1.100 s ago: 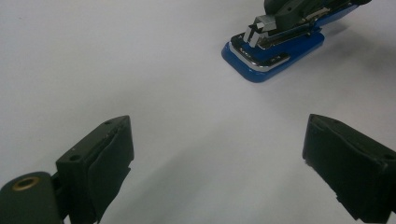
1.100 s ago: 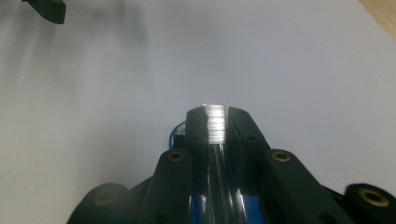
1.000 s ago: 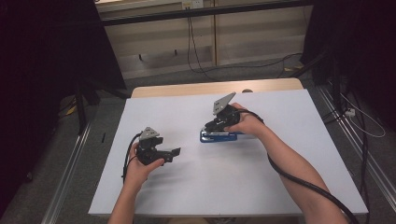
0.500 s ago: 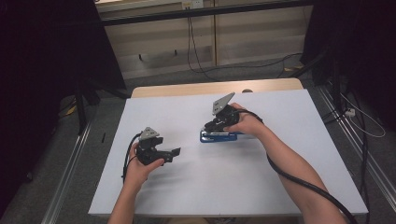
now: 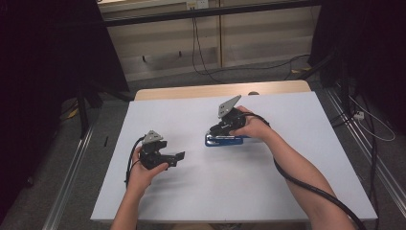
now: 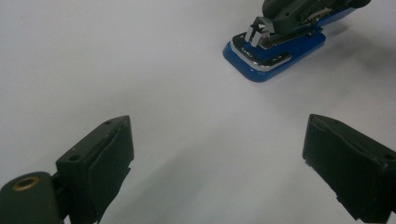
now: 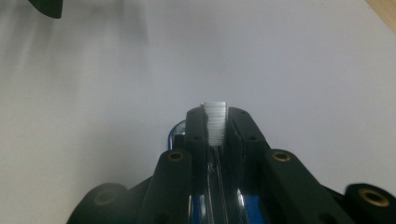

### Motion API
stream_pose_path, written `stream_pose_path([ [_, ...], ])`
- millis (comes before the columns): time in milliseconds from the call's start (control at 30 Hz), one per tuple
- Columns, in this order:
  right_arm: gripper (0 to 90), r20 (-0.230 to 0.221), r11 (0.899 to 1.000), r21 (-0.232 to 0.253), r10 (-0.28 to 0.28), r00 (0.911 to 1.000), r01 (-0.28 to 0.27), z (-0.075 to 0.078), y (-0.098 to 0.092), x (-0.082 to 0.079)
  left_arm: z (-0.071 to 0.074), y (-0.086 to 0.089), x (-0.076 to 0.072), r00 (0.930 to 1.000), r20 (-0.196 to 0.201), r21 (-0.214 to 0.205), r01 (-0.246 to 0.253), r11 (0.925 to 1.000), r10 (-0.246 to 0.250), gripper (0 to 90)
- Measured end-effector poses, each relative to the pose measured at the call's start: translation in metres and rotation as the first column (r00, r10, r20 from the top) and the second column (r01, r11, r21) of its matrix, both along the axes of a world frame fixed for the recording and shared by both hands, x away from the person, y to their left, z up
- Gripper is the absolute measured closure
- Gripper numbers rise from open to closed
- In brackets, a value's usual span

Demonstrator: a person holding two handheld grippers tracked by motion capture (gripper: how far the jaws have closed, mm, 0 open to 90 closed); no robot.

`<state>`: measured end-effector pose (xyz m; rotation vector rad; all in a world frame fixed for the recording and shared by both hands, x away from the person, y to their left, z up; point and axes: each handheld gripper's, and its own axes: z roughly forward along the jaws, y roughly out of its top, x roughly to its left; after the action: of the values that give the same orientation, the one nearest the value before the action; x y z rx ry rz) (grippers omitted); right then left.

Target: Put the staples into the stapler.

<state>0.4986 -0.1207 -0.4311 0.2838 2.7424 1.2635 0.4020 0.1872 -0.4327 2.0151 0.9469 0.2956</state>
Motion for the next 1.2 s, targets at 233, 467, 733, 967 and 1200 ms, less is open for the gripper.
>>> stream_pose_path([
  [233, 79.3, -0.002, 1.0, 0.001, 0.003, 1.0, -0.003, 0.0015, 0.0001, 0.0003, 0.0, 0.0002, 0.0, 1.0, 0.001, -0.003, 0.0, 1.0, 0.0, 9.0],
  [467, 79.3, -0.008, 1.0, -0.004, 0.002, 1.0, -0.002, 0.0012, 0.002, -0.0004, 0.0005, 0.0006, -0.0005, 1.0, 0.0, -0.002, -0.001, 1.0, 0.001, 9.1],
  [733, 79.3, -0.02, 1.0, 0.011, -0.009, 0.9998, 0.009, 0.0034, -0.0019, 0.0014, 0.0002, 0.0007, -0.0004, 1.0, 0.001, -0.004, 0.0, 1.0, 0.0, 9.1],
  [967, 79.3, -0.02, 1.0, -0.008, -0.003, 0.9998, 0.003, 0.001, -0.0016, 0.0015, -0.0002, 0.0002, -0.0003, 1.0, -0.001, -0.006, -0.003, 1.0, 0.003, 9.1],
  [1200, 79.3, -0.027, 1.0, -0.005, 0.002, 0.9996, -0.002, -0.0001, -0.0015, 0.0025, -0.0005, 0.0001, -0.0006, 1.0, -0.003, -0.006, -0.002, 1.0, 0.002, 9.1],
])
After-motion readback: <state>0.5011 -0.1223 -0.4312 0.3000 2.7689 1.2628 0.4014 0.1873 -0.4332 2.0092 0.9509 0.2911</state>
